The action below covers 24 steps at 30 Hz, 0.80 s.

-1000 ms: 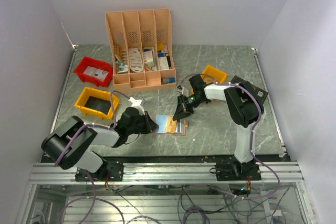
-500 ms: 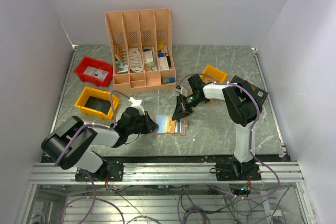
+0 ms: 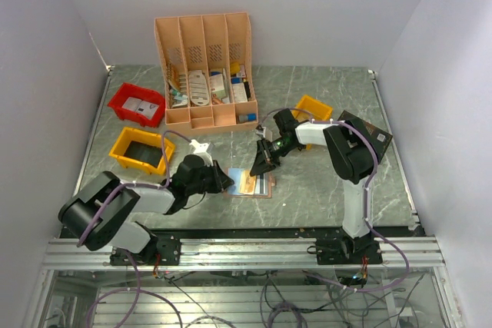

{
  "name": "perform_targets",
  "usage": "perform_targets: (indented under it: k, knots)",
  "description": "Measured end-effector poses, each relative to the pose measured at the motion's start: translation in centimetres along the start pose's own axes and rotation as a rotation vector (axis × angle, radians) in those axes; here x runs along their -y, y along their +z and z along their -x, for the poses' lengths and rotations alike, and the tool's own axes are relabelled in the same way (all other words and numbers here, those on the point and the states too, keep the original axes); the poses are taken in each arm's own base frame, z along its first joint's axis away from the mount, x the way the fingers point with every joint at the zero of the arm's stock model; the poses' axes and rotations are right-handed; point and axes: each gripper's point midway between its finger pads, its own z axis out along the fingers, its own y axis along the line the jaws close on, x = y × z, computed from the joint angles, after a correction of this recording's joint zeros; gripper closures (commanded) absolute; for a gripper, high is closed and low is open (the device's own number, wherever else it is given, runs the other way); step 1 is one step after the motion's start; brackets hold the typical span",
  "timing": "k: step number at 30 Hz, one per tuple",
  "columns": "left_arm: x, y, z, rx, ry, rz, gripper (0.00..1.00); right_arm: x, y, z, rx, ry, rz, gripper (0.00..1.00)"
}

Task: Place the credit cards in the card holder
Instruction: Insert the credit card into the card holder.

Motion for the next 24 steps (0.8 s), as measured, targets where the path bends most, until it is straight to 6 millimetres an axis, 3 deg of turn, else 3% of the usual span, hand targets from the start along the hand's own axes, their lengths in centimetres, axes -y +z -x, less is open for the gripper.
perform_targets:
  k: [3,7,12,17,24]
  knots:
    - [1.5,0.0,0.6,0.008,0.022,-0.035,0.80,0.0,0.1,0.1,-0.004,0.002,0.010,0.94]
    - [5.3,0.1,1.2,0.020,0.074,-0.104,0.77,-0.1,0.1,0.1,-0.005,0.002,0.013,0.94]
    - [9.0,0.6,0.8,0.033,0.110,-0.109,0.77,-0.1,0.1,0.1,-0.005,0.002,0.013,0.94]
    - [9.8,2.5,0.3,0.042,0.120,0.001,0.79,-0.1,0.1,0.1,-0.005,0.002,0.014,0.94]
    - [8.5,4.9,-1.1,0.019,0.163,0.179,0.78,-0.1,0.1,0.1,-0.005,0.002,0.013,0.94]
